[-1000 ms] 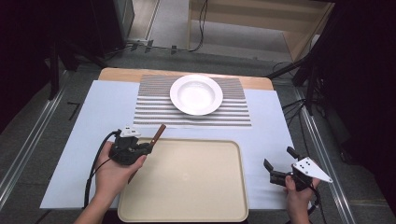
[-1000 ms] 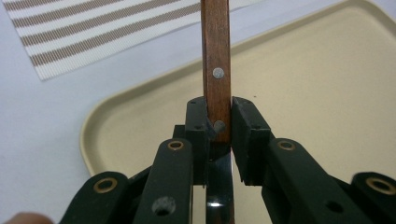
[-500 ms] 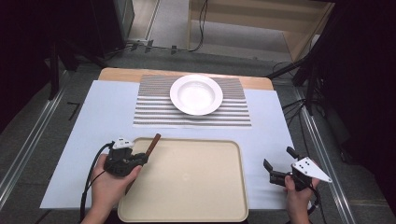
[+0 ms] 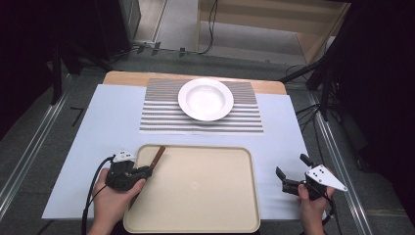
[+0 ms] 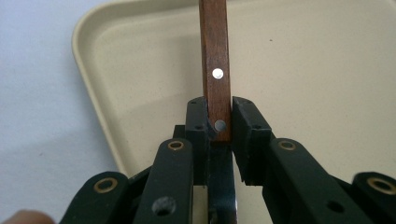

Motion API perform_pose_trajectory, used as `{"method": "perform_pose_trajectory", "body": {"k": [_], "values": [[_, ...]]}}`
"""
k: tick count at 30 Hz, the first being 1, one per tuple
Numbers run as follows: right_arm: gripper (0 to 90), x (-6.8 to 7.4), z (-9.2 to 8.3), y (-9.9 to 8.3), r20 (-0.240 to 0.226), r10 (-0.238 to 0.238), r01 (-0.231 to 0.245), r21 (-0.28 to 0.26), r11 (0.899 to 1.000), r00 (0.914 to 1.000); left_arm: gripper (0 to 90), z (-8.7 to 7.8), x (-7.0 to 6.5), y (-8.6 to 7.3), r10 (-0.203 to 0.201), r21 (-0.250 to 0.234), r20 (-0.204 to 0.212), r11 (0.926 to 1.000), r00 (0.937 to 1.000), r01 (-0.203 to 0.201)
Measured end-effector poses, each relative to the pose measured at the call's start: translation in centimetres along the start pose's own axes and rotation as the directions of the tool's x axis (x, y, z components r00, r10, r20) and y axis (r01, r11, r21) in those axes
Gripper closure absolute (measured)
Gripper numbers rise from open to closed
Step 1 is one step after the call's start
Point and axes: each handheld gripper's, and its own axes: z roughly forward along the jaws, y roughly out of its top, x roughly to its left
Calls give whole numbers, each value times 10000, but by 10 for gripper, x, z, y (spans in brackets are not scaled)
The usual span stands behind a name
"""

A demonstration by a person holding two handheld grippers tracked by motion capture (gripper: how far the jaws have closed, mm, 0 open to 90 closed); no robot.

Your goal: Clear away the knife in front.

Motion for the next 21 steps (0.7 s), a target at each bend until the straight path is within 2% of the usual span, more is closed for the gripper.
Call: {"method": "perform_pose_trajectory", "body": {"k": [14, 16, 18, 19, 21], "values": [[0, 0, 0, 0, 8, 2, -2, 6, 10000, 10000, 753, 6, 3, -4, -233, 133, -137, 9996, 9996, 234], [0, 0, 0, 0, 4, -12, 11, 7, 10000, 10000, 690, 5, 3, -2, -123, -29, -365, 9999, 9993, 122], [0, 0, 0, 0, 15, 21, -21, 21, 10000, 10000, 664, 2, 4, 3, -71, -444, -196, 9990, 9998, 62], [0, 0, 0, 0, 14, 25, -25, 22, 10000, 10000, 676, 1, 4, 5, -47, -625, -91, 9980, 9999, 41], [0, 0, 0, 0, 22, 25, -25, 26, 10000, 10000, 778, 1, 0, 9, 370, -722, 194, 9968, 9991, -356]]}}
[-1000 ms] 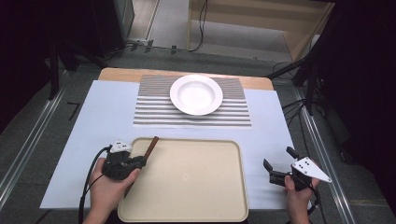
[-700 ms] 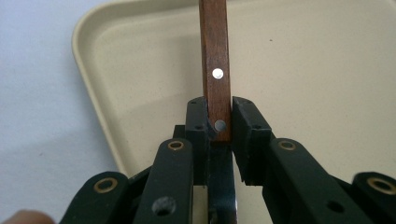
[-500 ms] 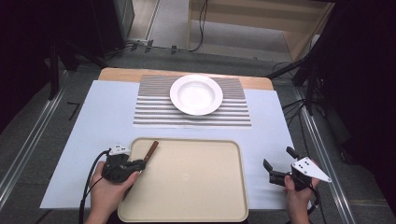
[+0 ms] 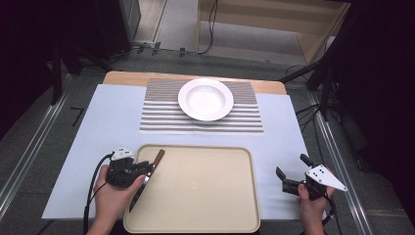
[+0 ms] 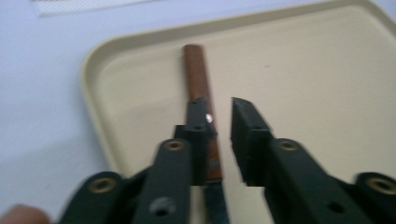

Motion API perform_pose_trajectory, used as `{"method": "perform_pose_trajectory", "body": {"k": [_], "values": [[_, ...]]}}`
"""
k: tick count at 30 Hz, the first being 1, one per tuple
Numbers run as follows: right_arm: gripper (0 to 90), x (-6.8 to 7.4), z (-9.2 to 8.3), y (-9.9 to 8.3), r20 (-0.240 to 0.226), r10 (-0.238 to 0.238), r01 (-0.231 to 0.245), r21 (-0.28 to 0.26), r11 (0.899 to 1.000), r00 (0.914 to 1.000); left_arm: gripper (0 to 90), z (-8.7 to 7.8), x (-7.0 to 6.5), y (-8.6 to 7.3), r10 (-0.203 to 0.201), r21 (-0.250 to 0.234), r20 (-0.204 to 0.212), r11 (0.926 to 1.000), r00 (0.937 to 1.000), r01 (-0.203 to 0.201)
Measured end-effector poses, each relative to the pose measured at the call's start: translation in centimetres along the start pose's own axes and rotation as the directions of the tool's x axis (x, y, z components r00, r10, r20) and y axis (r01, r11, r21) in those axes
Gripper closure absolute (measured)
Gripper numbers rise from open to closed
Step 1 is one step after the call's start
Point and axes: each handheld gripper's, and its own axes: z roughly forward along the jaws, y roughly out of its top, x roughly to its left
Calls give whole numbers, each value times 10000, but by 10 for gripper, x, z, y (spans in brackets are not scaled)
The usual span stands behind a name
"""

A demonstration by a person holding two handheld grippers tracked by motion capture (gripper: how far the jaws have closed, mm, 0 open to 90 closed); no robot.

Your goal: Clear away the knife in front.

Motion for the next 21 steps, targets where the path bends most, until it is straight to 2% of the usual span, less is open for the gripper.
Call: {"method": "perform_pose_trajectory", "body": {"k": [2, 4, 6, 8, 10, 15, 21], "values": [[0, 0, 0, 0, -2, -10, 10, -3, 10000, 10000, 884, 5, -6, 3, 518, 255, 96, 9983, 9986, -520], [0, 0, 0, 0, -1, -10, 10, -1, 10000, 10000, 895, 12, -10, 3, 795, 495, 180, 9955, 9967, -803], [0, 0, 0, 0, 0, -9, 9, 1, 10000, 10000, 896, 19, -11, 3, 986, 905, -210, 9912, 9949, -963], [0, 0, 0, 0, -3, -6, 6, 1, 10000, 10000, 897, 22, -10, 3, 932, 1130, -397, 9897, 9949, -882], [0, 0, 0, 0, -11, -5, 5, 0, 10000, 10000, 897, 21, -6, 2, 894, 1153, -493, 9898, 9948, -832], [0, 0, 0, 0, -28, -27, 27, -18, 10000, 10000, 897, 16, 3, 0, 646, 1054, -548, 9927, 9964, -586], [0, 0, 0, 0, -24, -32, 32, -9, 10000, 10000, 897, 13, 7, -3, 611, 1112, -560, 9923, 9966, -546]]}}
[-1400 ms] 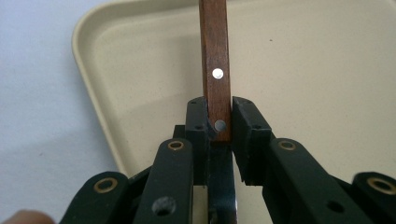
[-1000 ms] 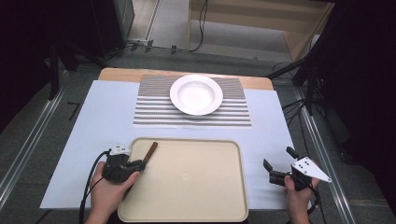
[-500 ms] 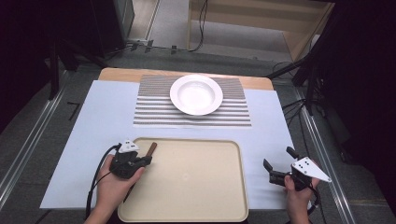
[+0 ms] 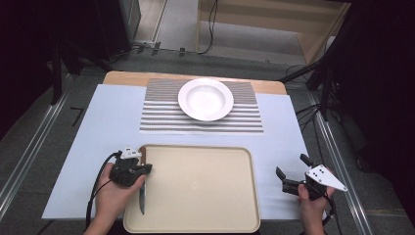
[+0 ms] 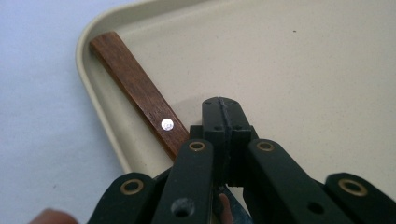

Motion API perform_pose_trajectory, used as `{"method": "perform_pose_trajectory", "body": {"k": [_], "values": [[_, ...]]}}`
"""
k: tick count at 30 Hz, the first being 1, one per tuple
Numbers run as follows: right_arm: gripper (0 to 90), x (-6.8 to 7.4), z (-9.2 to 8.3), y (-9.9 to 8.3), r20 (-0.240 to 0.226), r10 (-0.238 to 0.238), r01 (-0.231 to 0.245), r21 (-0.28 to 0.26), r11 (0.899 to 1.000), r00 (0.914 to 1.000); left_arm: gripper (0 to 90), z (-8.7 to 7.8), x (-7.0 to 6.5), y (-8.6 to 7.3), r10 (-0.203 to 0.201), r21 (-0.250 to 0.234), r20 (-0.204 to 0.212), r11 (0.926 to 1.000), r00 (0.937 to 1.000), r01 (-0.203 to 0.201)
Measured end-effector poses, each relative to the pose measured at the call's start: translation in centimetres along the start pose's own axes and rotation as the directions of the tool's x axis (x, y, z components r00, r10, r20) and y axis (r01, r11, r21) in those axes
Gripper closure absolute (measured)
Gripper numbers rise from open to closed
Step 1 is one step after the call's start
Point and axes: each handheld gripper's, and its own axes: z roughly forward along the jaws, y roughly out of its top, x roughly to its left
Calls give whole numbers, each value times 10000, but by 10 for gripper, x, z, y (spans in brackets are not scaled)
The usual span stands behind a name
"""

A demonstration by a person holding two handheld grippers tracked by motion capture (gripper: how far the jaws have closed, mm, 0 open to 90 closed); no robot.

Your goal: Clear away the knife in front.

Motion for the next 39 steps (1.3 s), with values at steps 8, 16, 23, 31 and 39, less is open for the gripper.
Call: {"method": "perform_pose_trajectory", "body": {"k": [8, 16, 23, 31, 39], "values": [[0, 0, 0, 0, -1, -15, 15, -12, 10000, 10000, 896, -4, 6, -4, -197, -131, 27, 9997, 9998, 197], [0, 0, 0, 0, -6, -21, 21, -14, 10000, 10000, 782, -10, 4, -5, 131, -1098, 909, 9940, 9958, -31], [0, 0, 0, 0, -6, -20, 20, -12, 10000, 10000, 526, -20, 0, -3, 591, -2256, 1149, 9737, 9916, -318], [0, 0, 0, 0, -11, -29, 29, -14, 10000, 10000, 126, -29, 0, -3, 689, -3146, 1079, 9487, 9918, -317], [0, 0, 0, 0, -9, -17, 17, -8, 10000, 10000, 0, -41, 4, -7, 1012, -4037, 1098, 9136, 9888, -487]]}}
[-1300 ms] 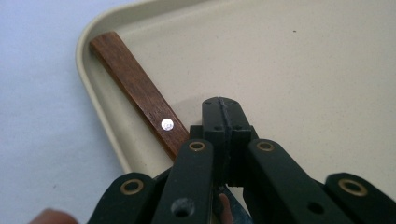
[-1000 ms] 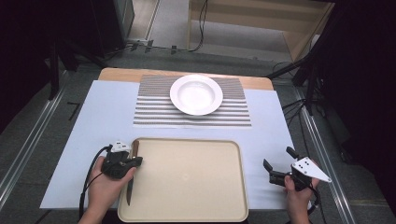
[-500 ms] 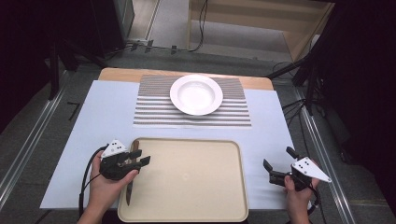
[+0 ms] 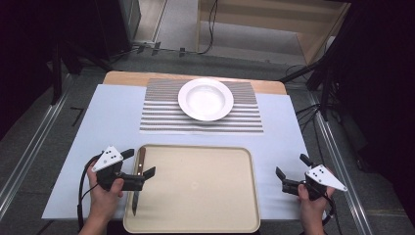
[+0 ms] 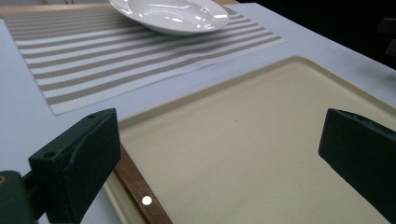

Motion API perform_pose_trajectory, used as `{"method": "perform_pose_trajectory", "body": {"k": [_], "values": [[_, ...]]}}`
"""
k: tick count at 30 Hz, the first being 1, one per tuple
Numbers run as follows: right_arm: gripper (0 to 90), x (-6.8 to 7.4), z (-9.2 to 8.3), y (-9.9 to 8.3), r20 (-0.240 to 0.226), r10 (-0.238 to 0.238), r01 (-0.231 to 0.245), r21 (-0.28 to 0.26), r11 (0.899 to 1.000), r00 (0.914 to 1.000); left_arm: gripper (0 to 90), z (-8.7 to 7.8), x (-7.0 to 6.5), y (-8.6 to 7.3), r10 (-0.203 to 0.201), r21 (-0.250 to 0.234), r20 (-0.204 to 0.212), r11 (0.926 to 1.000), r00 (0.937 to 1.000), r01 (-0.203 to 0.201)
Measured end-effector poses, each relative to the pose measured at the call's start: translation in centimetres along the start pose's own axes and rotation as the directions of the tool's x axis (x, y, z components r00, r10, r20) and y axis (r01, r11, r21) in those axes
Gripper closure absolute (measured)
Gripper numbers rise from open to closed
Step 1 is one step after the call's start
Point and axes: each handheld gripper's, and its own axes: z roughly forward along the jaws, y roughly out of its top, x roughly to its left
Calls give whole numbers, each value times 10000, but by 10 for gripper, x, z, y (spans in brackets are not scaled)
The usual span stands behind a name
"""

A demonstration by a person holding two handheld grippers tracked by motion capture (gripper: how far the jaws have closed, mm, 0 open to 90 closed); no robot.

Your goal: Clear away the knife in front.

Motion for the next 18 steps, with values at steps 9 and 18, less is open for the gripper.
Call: {"method": "perform_pose_trajectory", "body": {"k": [9, 18], "values": [[0, 0, 0, 0, -3, 0, 0, -2, 10000, 10000, 0, -13, 10, 0, -87, -486, -197, 9988, 9998, 77], [0, 0, 0, 0, -6, 12, -12, 6, 10000, 10000, 0, -25, 21, -3, -130, -708, -593, 9974, 9982, 88]]}}
